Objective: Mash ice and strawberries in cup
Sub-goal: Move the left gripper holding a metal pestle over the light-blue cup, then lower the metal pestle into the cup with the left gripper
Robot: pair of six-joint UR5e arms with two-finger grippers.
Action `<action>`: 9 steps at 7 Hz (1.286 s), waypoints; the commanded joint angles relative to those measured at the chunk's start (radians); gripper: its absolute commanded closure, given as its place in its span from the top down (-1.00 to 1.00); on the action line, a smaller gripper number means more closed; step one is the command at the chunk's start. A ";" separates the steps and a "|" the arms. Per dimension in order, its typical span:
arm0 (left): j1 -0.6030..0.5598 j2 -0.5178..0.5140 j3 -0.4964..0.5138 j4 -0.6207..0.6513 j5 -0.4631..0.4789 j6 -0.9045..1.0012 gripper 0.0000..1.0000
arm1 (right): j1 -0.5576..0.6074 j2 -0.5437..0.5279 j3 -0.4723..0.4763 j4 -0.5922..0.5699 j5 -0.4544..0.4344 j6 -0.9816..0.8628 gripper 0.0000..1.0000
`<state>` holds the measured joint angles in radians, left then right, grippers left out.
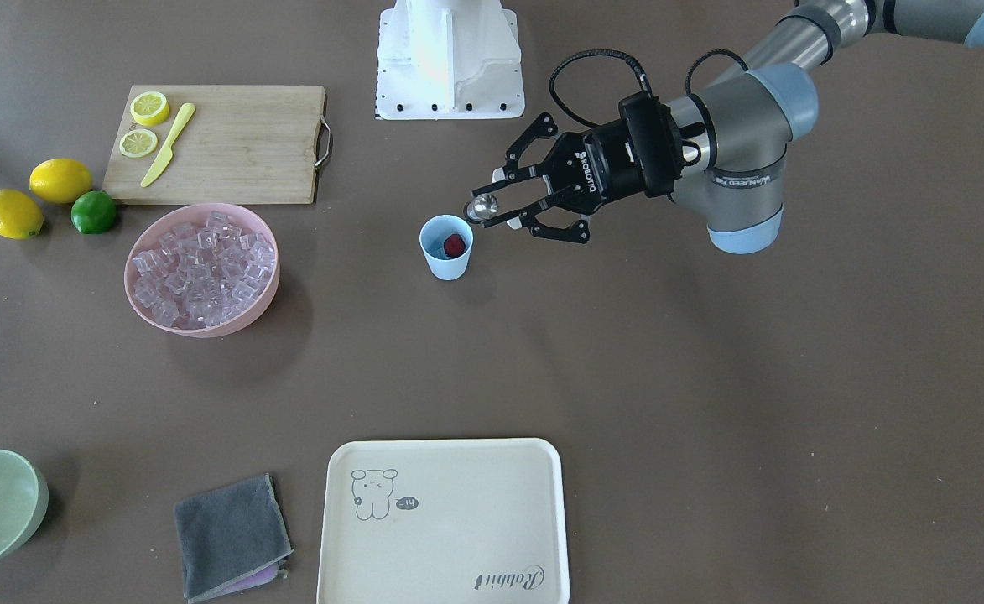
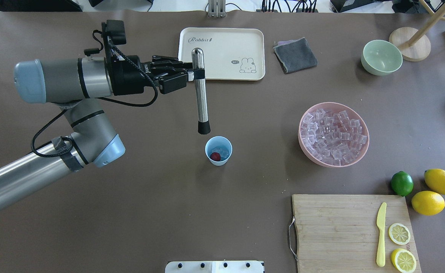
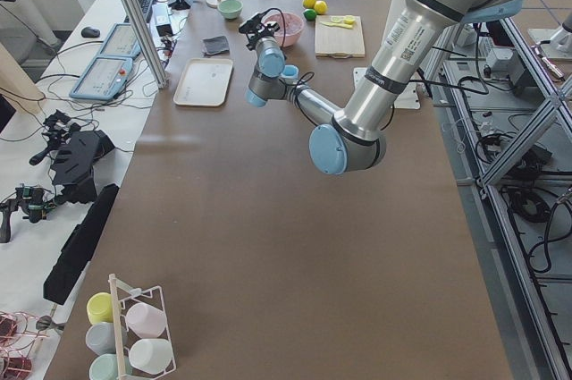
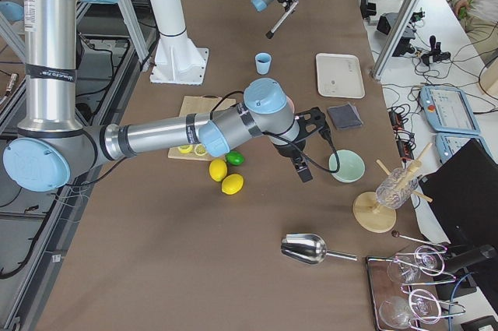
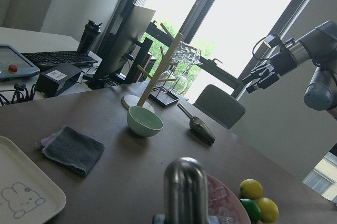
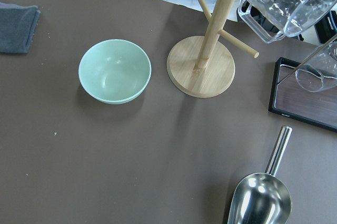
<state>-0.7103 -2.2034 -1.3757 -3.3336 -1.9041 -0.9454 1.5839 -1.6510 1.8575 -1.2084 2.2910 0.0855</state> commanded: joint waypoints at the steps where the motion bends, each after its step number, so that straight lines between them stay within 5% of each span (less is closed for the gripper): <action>1: 0.052 -0.013 0.000 -0.037 0.083 0.101 -1.00 | 0.021 -0.012 0.002 0.001 0.004 -0.001 1.00; 9: 0.136 -0.001 0.015 -0.029 0.200 0.364 -1.00 | 0.044 -0.058 -0.003 0.069 0.002 -0.003 1.00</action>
<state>-0.6057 -2.2078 -1.3622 -3.3626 -1.7310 -0.6268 1.6272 -1.7066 1.8586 -1.1469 2.2946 0.0827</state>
